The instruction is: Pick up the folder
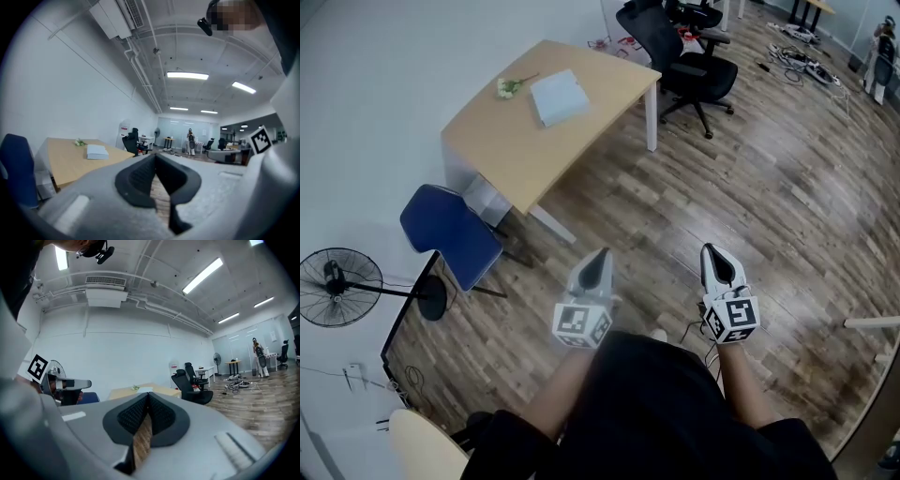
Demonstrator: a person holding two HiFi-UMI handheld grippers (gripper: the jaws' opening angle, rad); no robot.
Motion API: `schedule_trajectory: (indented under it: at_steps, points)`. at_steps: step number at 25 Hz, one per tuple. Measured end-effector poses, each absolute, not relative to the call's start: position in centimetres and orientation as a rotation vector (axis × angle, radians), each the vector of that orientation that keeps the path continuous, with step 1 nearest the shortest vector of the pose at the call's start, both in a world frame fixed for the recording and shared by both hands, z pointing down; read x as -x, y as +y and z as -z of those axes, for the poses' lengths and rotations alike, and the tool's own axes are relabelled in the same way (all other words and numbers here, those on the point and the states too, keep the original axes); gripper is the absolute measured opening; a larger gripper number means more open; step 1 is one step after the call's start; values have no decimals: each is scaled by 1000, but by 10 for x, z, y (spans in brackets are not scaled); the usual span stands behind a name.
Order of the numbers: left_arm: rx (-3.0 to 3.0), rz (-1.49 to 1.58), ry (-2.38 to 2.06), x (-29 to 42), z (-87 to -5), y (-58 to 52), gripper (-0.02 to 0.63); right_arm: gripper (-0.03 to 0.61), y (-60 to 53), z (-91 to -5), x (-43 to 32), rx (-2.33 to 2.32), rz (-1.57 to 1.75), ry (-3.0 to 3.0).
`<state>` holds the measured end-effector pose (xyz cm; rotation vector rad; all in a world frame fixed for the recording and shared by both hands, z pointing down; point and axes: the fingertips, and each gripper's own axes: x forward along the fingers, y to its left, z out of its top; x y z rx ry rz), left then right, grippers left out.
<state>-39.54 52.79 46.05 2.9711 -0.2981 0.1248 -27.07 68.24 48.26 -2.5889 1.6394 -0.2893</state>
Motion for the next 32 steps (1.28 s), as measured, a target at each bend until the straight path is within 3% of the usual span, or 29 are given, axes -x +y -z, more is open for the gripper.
schedule_trajectory:
  at_steps: [16,32]
  points:
    - [-2871,-184,-160,239,-502,427,2,-2,592,-544,158,2656,511,1645]
    - [-2814,-193,-219,87,-494,185,2,0,332,-512,-24,2689,537,1742]
